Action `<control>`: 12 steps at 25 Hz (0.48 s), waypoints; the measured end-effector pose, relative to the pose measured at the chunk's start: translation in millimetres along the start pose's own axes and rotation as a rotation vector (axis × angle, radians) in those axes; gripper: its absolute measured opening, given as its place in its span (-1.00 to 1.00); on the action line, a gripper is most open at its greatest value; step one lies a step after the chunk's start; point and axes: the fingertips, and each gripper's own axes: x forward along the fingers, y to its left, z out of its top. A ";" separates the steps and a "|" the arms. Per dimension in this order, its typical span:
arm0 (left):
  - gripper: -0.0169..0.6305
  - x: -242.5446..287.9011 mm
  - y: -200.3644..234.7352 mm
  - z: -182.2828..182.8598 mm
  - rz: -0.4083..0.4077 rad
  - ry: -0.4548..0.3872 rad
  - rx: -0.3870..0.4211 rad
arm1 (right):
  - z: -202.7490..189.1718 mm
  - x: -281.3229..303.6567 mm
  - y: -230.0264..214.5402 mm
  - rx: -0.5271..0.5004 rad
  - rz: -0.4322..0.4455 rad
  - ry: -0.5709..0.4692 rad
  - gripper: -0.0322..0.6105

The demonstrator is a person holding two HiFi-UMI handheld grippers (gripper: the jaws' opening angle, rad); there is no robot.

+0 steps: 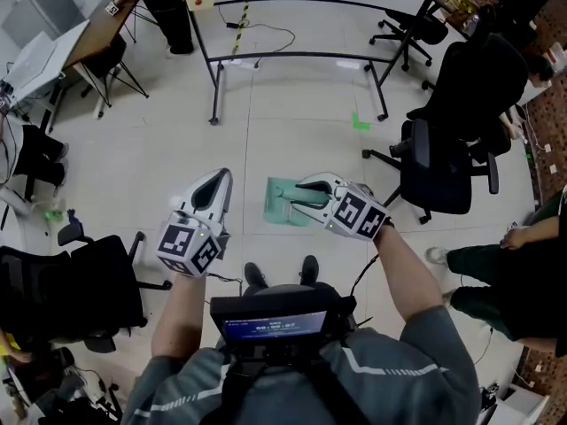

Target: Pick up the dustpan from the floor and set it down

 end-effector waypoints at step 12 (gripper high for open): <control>-0.85 -13.6 -44.6 58.4 -0.018 -0.064 0.076 | 29.9 -45.7 9.3 -0.047 -0.011 -0.027 -0.40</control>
